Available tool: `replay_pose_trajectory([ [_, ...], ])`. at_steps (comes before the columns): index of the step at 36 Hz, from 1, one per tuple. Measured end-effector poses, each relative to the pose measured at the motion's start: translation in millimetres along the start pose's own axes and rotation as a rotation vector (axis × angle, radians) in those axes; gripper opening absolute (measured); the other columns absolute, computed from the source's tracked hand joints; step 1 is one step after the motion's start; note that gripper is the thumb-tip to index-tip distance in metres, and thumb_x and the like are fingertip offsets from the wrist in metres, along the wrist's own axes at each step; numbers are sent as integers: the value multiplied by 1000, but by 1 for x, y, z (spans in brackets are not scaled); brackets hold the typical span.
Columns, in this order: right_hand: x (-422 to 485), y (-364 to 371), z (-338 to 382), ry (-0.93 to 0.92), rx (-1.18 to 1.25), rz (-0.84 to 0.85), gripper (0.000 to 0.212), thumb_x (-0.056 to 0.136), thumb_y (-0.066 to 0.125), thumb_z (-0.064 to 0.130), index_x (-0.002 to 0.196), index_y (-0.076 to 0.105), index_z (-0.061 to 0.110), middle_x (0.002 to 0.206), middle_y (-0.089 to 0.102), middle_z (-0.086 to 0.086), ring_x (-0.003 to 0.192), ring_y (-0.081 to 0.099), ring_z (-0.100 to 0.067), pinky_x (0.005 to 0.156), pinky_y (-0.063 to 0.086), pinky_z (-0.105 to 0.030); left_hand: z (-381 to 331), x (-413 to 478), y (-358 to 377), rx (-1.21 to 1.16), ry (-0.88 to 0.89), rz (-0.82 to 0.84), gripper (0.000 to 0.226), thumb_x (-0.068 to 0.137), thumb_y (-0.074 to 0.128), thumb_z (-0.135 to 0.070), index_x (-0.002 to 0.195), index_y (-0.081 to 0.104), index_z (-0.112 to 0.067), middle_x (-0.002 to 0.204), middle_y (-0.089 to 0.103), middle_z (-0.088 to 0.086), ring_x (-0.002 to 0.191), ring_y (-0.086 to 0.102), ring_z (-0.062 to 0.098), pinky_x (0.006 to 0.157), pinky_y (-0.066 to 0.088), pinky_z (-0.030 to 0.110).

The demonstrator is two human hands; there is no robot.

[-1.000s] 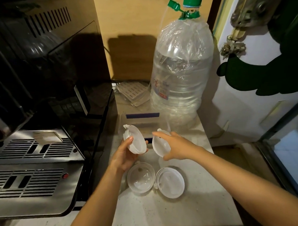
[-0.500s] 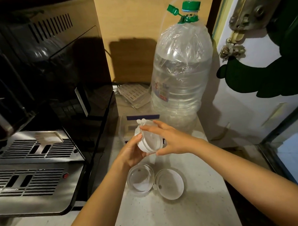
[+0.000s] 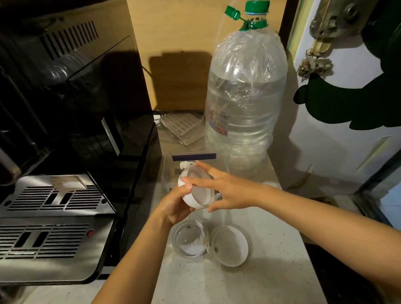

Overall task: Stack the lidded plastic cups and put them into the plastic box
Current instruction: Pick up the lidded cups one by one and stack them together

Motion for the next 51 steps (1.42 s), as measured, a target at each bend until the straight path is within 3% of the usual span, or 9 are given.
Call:
replay_pose_trajectory([
  [2,0,0,1,-1,-7,2,94,83,67,20,127,-8,57,158,-14,-4,146,-3,-24,112,28,-41,-1,-1,1,9,11,0,86,30,89,-48,101,56,-12,77,74,3,68,69,16,52,56,23],
  [6,-4,1,0,-14,30,-17,99,80,70,22,127,-11,54,158,-13,-1,146,-9,-18,115,18,-37,1,-3,-2,55,6,-4,86,37,87,-49,109,56,-16,97,65,11,87,64,22,70,57,31],
  [11,-12,17,-21,80,150,-36,111,72,77,29,130,-13,60,158,-9,9,145,-9,-9,114,22,-38,11,-12,-13,53,-34,-61,101,32,87,-51,115,45,-11,98,54,12,84,56,20,68,57,26],
  [18,-29,67,-42,228,261,21,110,70,79,30,146,-1,36,157,4,7,143,9,-11,108,17,-20,39,-30,-33,-39,-97,-192,125,19,90,-46,127,34,-15,105,50,11,95,52,23,66,59,28],
  [23,-36,109,-52,331,105,170,111,67,80,32,147,3,26,159,-1,-2,146,5,-21,116,20,-35,53,-39,-35,-67,-114,-214,123,22,90,-44,127,35,-14,108,49,14,98,52,25,68,59,28],
  [30,-43,134,-58,384,-41,278,111,66,80,34,148,5,20,159,2,-2,145,11,-24,114,28,-39,63,-48,-34,-79,-130,-203,132,24,91,-44,135,28,-12,108,51,11,103,53,27,69,59,31],
  [41,-42,128,-58,398,-50,227,105,68,79,33,147,11,18,156,16,-1,140,23,-24,108,37,-38,66,-49,-31,-90,-129,-157,109,26,90,-43,120,40,-19,103,53,8,99,54,26,75,58,33],
  [45,-46,119,-60,414,-1,190,105,68,79,33,147,11,21,155,17,0,139,25,-23,106,39,-38,70,-52,-34,-77,-136,-174,116,27,90,-43,125,35,-16,101,53,10,96,54,24,74,58,32],
  [51,-47,80,-60,426,156,40,104,66,81,32,146,15,24,154,22,1,139,28,-21,107,35,-33,68,-49,-36,-89,-138,-203,102,21,91,-43,111,46,-25,101,54,10,97,54,25,69,59,30],
])
Point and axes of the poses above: each hand's wrist, its own x-axis towards the middle knuckle, its own y-axis out of the palm, z = x × y, the point moved 8 cm from there along x, towards the middle knuckle
